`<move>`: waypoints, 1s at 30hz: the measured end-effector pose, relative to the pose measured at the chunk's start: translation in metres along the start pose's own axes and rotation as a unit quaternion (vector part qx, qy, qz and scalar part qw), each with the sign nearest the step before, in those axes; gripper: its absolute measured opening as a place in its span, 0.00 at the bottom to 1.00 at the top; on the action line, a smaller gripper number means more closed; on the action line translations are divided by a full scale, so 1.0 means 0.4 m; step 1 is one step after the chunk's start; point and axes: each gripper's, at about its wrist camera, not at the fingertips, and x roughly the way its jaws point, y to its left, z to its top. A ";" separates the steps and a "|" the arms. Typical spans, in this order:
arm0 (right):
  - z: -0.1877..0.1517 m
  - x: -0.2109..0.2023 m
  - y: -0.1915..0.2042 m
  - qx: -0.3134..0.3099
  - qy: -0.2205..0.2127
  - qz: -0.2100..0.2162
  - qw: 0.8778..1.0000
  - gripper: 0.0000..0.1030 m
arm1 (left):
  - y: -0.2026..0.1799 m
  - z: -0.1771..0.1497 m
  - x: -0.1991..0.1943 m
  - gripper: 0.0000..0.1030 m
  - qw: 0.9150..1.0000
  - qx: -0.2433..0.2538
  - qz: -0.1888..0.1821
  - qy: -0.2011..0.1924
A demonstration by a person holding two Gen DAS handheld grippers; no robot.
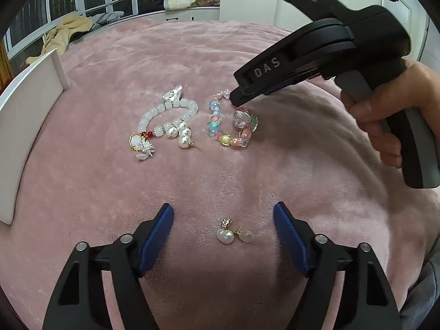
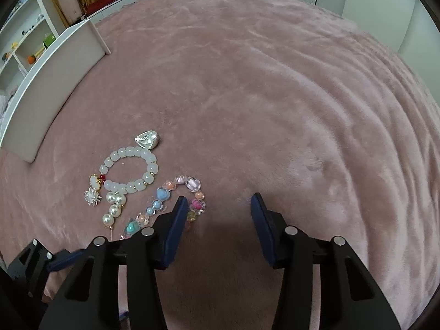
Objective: Organize jewelry
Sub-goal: 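Grasp the small pearl stud earring with the left tool while the right tool grasps the colorful bead bracelet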
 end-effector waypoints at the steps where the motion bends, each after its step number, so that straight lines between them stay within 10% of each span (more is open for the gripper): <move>1: 0.000 0.002 0.004 -0.006 -0.003 0.001 1.000 0.41 | -0.001 0.001 -0.003 0.66 1.000 0.002 0.000 -0.003; 13: 0.011 -0.013 -0.029 0.018 -0.025 -0.036 0.999 0.51 | 0.015 0.008 -0.024 0.32 1.000 -0.006 0.013 -0.003; 18: -0.005 0.025 0.000 -0.006 0.000 -0.041 0.999 0.74 | 0.022 0.001 -0.032 0.26 1.000 -0.004 0.008 -0.002; 21: -0.009 0.040 0.034 -0.051 0.004 -0.074 0.996 0.65 | 0.023 -0.003 -0.034 0.28 1.000 0.001 0.007 -0.001; 26: -0.006 0.020 0.032 -0.048 0.002 -0.069 0.996 0.15 | 0.014 -0.015 -0.043 0.58 1.000 0.000 -0.008 -0.012; 30: -0.007 0.009 0.022 -0.039 -0.002 -0.064 0.997 0.12 | 0.008 -0.018 -0.046 0.50 1.000 0.004 -0.021 -0.015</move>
